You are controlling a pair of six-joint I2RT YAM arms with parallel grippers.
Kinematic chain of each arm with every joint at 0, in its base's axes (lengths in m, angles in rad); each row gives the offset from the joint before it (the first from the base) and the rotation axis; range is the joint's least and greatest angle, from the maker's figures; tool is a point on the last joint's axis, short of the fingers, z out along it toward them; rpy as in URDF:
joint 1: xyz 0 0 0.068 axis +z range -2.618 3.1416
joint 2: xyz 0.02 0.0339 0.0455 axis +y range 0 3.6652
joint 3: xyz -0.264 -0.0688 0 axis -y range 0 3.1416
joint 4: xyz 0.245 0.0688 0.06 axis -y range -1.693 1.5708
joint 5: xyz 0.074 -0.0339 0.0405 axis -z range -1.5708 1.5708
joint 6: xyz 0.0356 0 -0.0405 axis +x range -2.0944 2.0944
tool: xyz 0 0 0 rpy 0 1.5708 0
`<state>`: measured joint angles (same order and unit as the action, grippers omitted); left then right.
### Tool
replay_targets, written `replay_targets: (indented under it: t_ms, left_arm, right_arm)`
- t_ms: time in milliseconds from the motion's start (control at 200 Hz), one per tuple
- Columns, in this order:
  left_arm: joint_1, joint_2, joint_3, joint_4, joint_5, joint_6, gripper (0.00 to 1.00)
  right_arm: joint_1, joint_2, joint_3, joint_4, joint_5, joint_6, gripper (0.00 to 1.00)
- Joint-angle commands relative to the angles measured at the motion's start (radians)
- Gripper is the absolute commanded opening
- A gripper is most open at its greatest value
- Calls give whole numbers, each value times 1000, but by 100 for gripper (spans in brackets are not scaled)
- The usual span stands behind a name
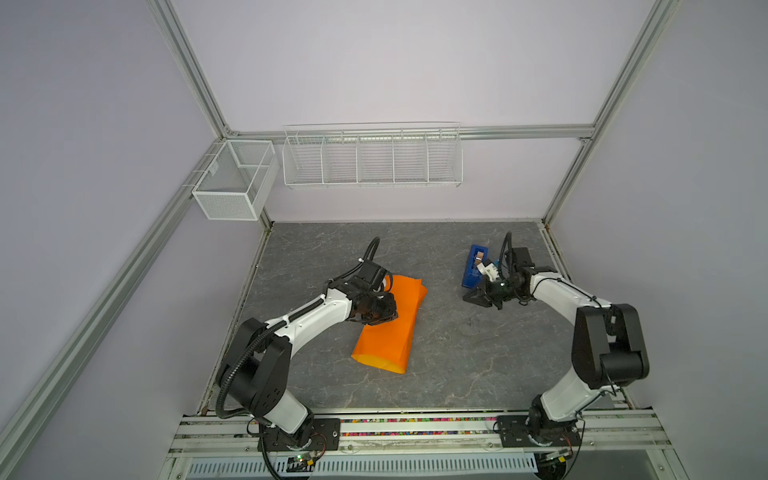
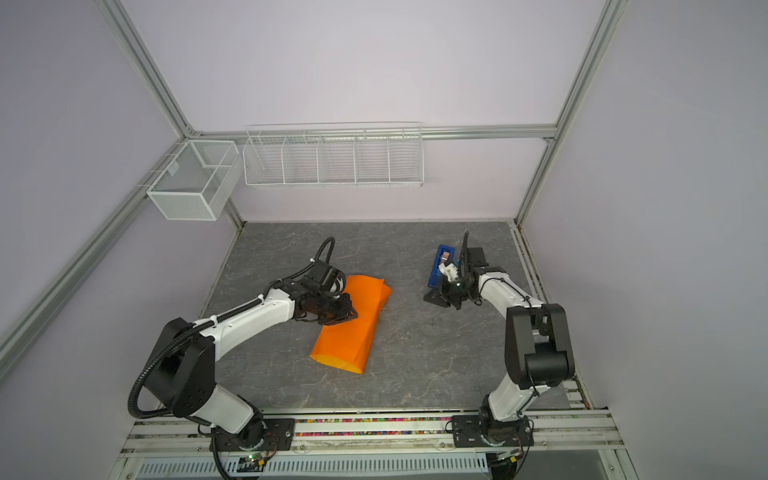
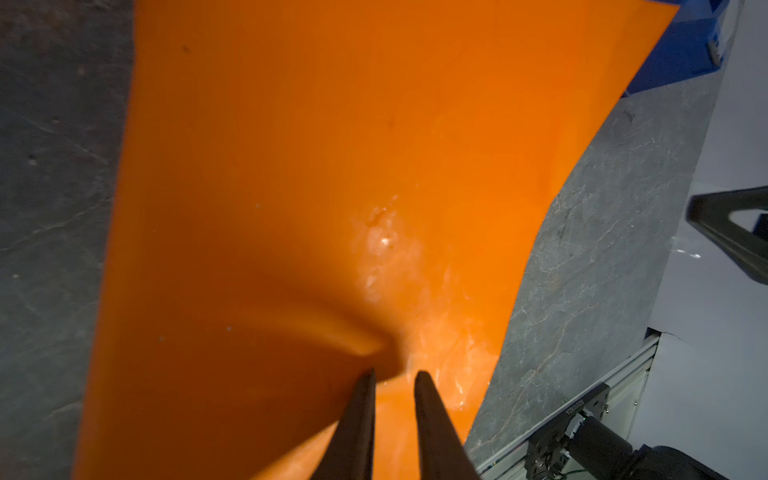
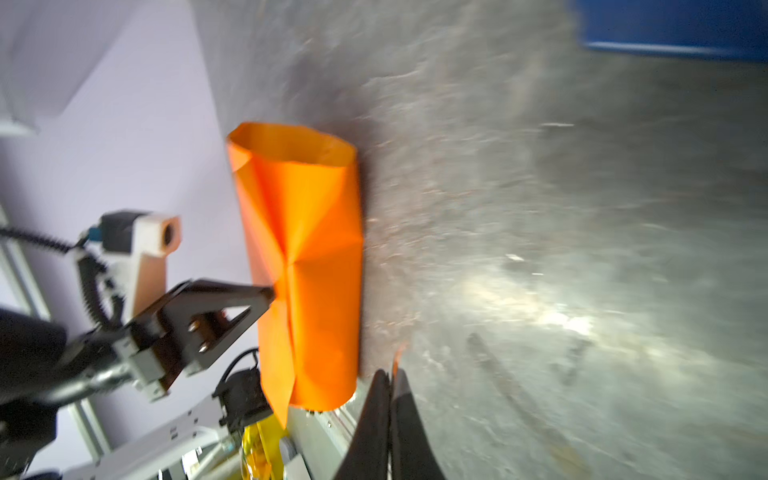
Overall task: Wrap the gift box in paper
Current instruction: 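Bring the right gripper to the paper seam beside the left gripper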
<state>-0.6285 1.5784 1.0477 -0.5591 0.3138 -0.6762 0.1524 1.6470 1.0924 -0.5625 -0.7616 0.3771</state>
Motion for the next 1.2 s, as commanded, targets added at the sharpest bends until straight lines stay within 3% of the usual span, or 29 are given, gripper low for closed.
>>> replay_targets:
  t_ms: [0,200,475,765,1195]
  left_arm:
    - [-5,62,-60,-85,-53,-2,20]
    - [-6,60,-66,-82,-48,-3,20]
    - [-5,60,-66,-81,-46,-3,20]
    - [-5,60,-69,-80,-46,0,20]
    - [-5,58,-68,-79,-46,1,20]
  right_arm:
    - [127,-34,52,-106,-93,-79,7]
    - [337,22,184,-179,-117,-136,7]
    - [488,200,339,-270,-147,-237,7]
    - [480,335,388,-381,-145,-339,7]
    - [422,372,407,-495,-58,-385,7]
